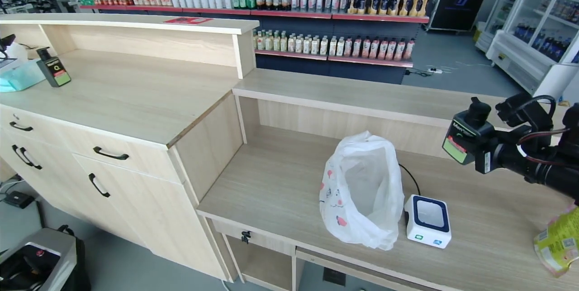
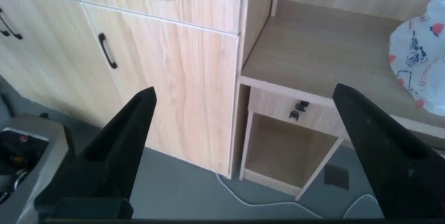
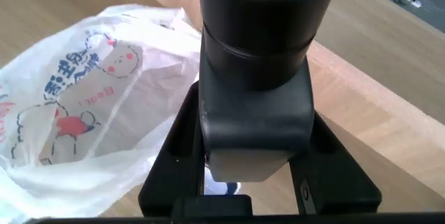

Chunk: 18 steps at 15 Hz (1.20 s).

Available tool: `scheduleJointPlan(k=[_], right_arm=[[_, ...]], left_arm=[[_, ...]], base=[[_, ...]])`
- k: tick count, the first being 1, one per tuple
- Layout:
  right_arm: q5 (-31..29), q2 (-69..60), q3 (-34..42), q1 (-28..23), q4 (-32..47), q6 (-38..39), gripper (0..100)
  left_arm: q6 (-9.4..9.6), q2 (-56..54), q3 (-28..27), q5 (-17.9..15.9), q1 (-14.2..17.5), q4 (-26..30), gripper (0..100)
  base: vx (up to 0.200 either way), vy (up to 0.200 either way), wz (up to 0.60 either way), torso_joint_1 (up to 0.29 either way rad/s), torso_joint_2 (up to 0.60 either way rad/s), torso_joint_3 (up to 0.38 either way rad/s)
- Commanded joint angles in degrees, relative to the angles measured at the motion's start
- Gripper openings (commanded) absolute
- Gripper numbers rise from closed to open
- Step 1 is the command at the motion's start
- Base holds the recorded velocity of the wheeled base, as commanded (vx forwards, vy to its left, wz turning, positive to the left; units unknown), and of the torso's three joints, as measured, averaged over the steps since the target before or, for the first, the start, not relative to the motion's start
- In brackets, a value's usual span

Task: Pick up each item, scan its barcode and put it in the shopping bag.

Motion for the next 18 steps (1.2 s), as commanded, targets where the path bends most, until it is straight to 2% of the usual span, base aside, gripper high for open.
scheduleJointPlan(k=[1,4,7,11,17,18], right_arm=[[-2.0,3.8,-2.4,2.3,-1.0,1.1,0],[0.2,9.5,-1.6,2.4,-2.8,1.4,0],[12.9,15.4,-1.7,0.3,-5.3,1.0,0],[17.3,20.8,-0.8,-3.0,-12.2,0.9,0],[18.8,26.0,0.9,-9.3,-13.1,-4.8,0],[20.5,26.9,0.7,-9.7,-13.1,-4.8,0]], left_arm=[[-0.01,0.0,0.0,0.0,0.0,0.0,100],[-0.01,0.0,0.0,0.0,0.0,0.0,100],[-0.01,0.0,0.0,0.0,0.0,0.0,100],[-0.01,0.0,0.0,0.0,0.0,0.0,100],[-0.01,0.0,0.0,0.0,0.0,0.0,100],[-0.01,0.0,0.0,0.0,0.0,0.0,100]], base=[[0.000,0.000,0.60,-0.007,0.00,0.002],[0.000,0.000,0.20,0.001,0.00,0.001],[0.000,0.000,0.00,0.000,0.00,0.000],[0.000,0.000,0.00,0.000,0.00,0.000],[0.000,0.000,0.00,0.000,0.00,0.000],[0.000,0.000,0.00,0.000,0.00,0.000]])
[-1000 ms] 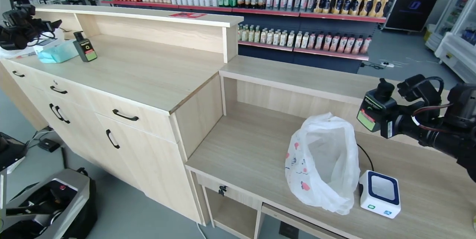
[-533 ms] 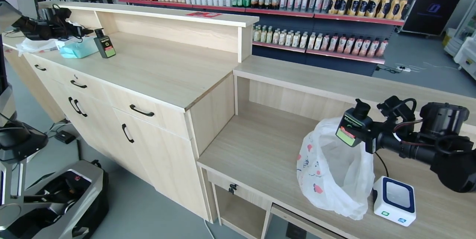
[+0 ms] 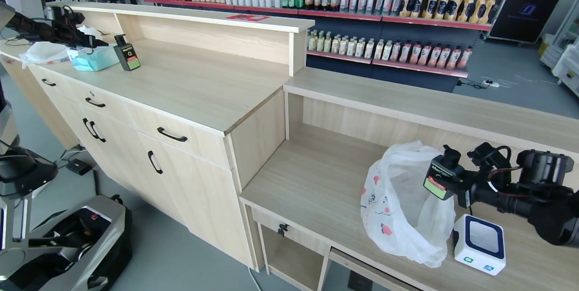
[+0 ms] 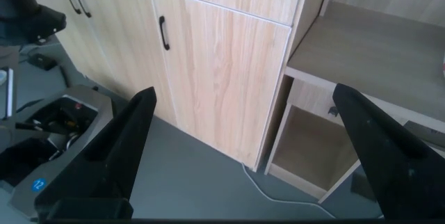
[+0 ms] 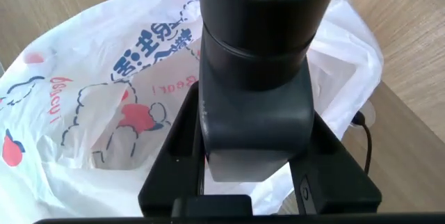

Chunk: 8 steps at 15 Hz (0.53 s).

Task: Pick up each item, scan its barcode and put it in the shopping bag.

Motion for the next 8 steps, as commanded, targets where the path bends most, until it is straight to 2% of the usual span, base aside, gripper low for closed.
scheduleJointPlan(k=[1,8], right_arm=[[1.9,3.4,-0.5,-1.1,-0.2,-0.2,0],[3.2,14.6,-6.8,0.0,-9.0,-0.3,0]], left_arm=[[-0.01,0.0,0.0,0.0,0.0,0.0,100],[-0.01,0.0,0.0,0.0,0.0,0.0,100]], base=[[0.000,0.000,0.00,0.000,0.00,0.000],[0.000,0.000,0.00,0.000,0.00,0.000]])
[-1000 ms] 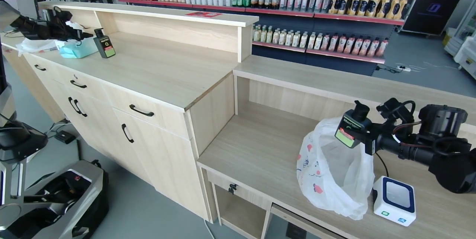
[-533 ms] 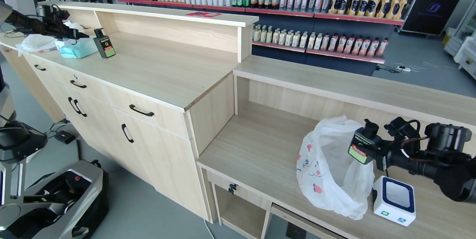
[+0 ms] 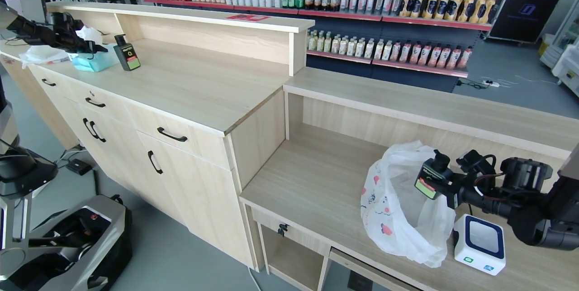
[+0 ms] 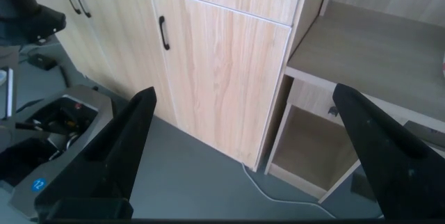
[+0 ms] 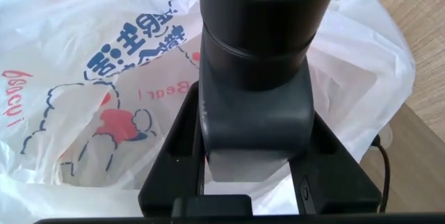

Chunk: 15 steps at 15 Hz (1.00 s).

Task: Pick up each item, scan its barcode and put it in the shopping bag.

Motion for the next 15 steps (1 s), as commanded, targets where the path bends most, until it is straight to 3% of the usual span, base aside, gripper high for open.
scheduleJointPlan(k=[1,5,15], right_arm=[[0.0,3.9,-1.5,0.5,-0.7,0.0,0],[0.1,8.4,-2.9,1.6,-6.5,-0.6,0],[2.1,13.5,-8.0,2.1,-5.9,0.5,0]], left_arm=[[-0.01,0.0,0.0,0.0,0.0,0.0,100],[-0.01,0.0,0.0,0.0,0.0,0.0,100],[-0.01,0.0,0.0,0.0,0.0,0.0,100]], base=[[0.000,0.000,0.00,0.000,0.00,0.000],[0.000,0.000,0.00,0.000,0.00,0.000],[0.000,0.000,0.00,0.000,0.00,0.000]])
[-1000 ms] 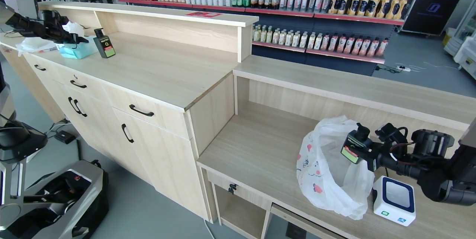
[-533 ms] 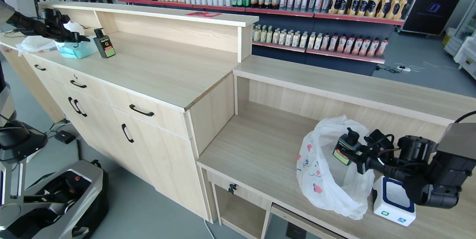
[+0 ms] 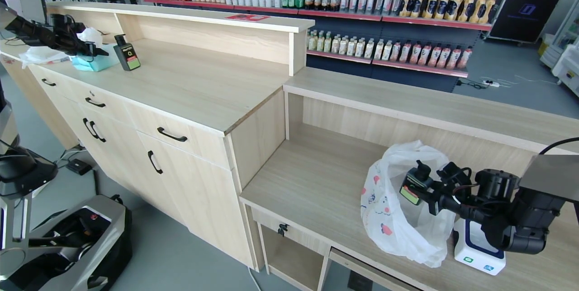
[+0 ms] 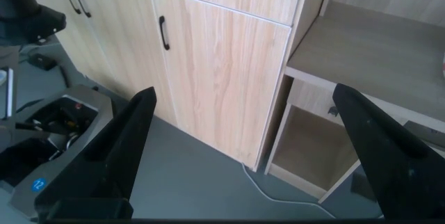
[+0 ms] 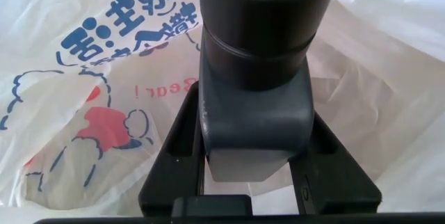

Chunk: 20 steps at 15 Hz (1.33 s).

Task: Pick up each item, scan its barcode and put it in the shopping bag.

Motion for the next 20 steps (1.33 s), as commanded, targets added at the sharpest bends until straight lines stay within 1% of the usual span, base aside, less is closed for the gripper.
scheduleJointPlan(k=[1,16,20], right_arm=[[0.1,1.9,-1.7,0.0,0.0,0.3,0],[0.1,7.1,-6.8,3.3,-0.9,2.4,0],[0.0,9.2,-10.6,4.1,-0.9,3.4,0]], left_arm=[[-0.01,0.0,0.0,0.0,0.0,0.0,100],[-0.01,0.0,0.0,0.0,0.0,0.0,100],[-0.01,0.0,0.0,0.0,0.0,0.0,100]], base=[[0.000,0.000,0.00,0.000,0.00,0.000],[0.000,0.000,0.00,0.000,0.00,0.000],[0.000,0.000,0.00,0.000,0.00,0.000]])
